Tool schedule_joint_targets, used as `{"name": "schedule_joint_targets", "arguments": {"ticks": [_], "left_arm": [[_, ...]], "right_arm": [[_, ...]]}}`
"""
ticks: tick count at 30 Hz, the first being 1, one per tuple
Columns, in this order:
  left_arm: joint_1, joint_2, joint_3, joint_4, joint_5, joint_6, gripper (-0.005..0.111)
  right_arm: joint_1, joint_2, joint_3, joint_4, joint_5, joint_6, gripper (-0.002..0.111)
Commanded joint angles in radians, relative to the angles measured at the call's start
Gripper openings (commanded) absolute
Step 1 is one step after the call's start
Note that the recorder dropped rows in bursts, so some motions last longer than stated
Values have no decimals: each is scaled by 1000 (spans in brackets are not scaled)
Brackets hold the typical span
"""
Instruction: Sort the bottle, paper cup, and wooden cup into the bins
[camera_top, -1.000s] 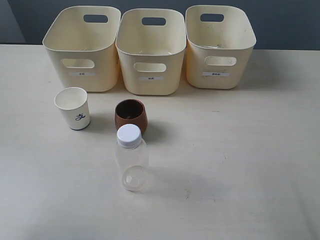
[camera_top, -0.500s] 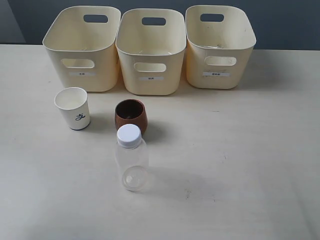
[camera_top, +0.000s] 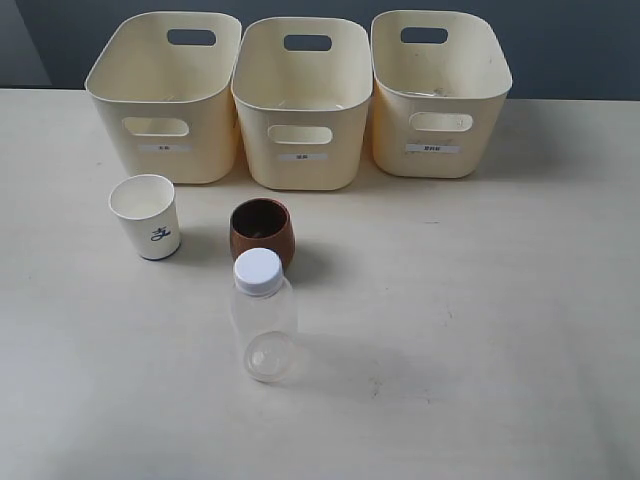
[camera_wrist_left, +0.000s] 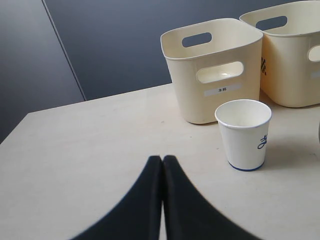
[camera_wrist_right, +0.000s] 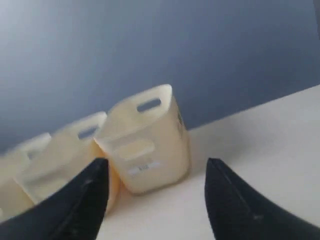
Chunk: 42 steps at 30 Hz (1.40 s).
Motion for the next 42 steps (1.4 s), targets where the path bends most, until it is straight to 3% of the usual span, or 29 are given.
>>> {"name": "schedule_joint_targets", "arguments": {"ticks": [1,15,23,31,36,38,41,42], "left_arm": [[-3,-5,1,0,-5,-2,0],[-3,-5,1,0,-5,-2,0],[-3,-5,1,0,-5,-2,0],[-3,-5,1,0,-5,-2,0],[-3,-5,1,0,-5,-2,0],[-3,-5,1,0,-5,-2,0],[-3,-5,1,0,-5,-2,0],[-3,-5,1,0,-5,-2,0]], "right_arm": [[-6,-6,2,228,-127,16,55],[-6,-6,2,256,-68,16,55],[-6,-6,2,323,126,16,55],[-6,-6,2,317,206,-2,55],[-3,-6,2,431,214,-24,55],[-3,-6,2,658,263,-223,55],[-3,-6,-43,1324,572,-972,55],[-3,-6,-67,1381,703,-1132,55]]}}
